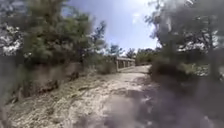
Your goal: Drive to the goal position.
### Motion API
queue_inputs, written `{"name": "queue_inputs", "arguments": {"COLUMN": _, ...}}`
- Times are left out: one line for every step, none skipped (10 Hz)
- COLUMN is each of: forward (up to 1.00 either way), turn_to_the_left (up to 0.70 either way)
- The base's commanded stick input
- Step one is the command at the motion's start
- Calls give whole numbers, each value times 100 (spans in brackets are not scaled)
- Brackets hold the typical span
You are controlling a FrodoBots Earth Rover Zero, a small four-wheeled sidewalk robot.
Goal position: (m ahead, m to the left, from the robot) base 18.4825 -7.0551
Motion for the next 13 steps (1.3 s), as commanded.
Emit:
{"name": "queue_inputs", "arguments": {"forward": 70, "turn_to_the_left": -21}}
{"name": "queue_inputs", "arguments": {"forward": 70, "turn_to_the_left": -28}}
{"name": "queue_inputs", "arguments": {"forward": 70, "turn_to_the_left": -35}}
{"name": "queue_inputs", "arguments": {"forward": 70, "turn_to_the_left": -35}}
{"name": "queue_inputs", "arguments": {"forward": 70, "turn_to_the_left": -35}}
{"name": "queue_inputs", "arguments": {"forward": 70, "turn_to_the_left": -35}}
{"name": "queue_inputs", "arguments": {"forward": 70, "turn_to_the_left": -35}}
{"name": "queue_inputs", "arguments": {"forward": 70, "turn_to_the_left": -35}}
{"name": "queue_inputs", "arguments": {"forward": 70, "turn_to_the_left": -30}}
{"name": "queue_inputs", "arguments": {"forward": 70, "turn_to_the_left": -19}}
{"name": "queue_inputs", "arguments": {"forward": 70, "turn_to_the_left": -7}}
{"name": "queue_inputs", "arguments": {"forward": 70, "turn_to_the_left": 0}}
{"name": "queue_inputs", "arguments": {"forward": 70, "turn_to_the_left": 0}}
